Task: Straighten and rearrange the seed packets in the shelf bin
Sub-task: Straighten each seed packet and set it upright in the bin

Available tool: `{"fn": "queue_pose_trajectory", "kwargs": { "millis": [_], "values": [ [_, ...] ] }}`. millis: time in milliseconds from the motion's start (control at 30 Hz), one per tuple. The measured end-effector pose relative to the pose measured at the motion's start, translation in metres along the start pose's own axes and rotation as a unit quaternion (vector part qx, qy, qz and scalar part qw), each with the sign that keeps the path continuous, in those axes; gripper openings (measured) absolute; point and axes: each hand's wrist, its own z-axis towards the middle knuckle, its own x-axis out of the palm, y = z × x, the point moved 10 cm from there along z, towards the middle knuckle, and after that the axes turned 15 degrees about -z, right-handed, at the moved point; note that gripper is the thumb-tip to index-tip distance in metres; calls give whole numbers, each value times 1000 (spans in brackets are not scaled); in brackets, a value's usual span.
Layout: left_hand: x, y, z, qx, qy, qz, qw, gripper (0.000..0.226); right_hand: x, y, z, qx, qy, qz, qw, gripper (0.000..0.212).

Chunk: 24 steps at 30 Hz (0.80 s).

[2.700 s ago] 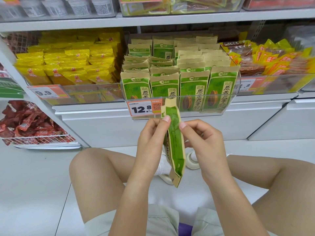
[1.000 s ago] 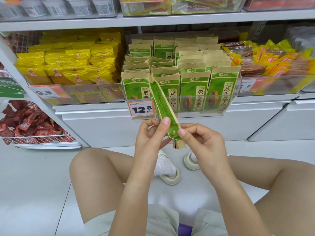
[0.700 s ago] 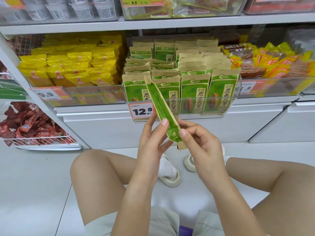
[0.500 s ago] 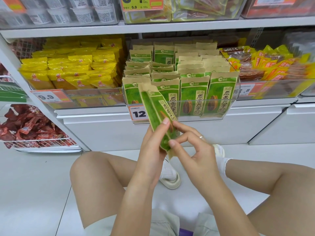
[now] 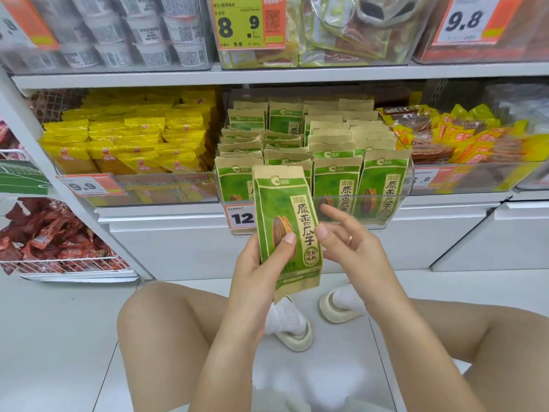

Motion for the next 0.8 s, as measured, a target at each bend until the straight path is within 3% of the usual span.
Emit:
{"fn": "queue_pose_trajectory", "kwargs": {
  "millis": [133, 267, 467, 567, 700, 800],
  "values": [
    [3, -11, 4, 3, 40, 5, 999, 37, -4, 13, 18, 2, 63, -74, 995, 65],
    [7, -21, 14, 14, 78, 34, 996, 31, -1, 27, 30, -8, 133, -100, 986, 41],
    [4, -43, 33, 46, 91, 93, 990, 32, -8, 49, 48, -30, 127, -120, 984, 40],
    [3, -49, 43, 52, 95, 115, 987, 27, -14, 52, 57, -14, 156, -162, 974, 44],
    [17, -56, 55, 57, 128, 152, 978, 23, -18, 62, 66, -9, 238, -199, 951, 36],
    [38, -71, 66, 78, 150, 190, 967, 22, -25, 74, 79, -26, 247, -199, 948, 28]
  ]
}}
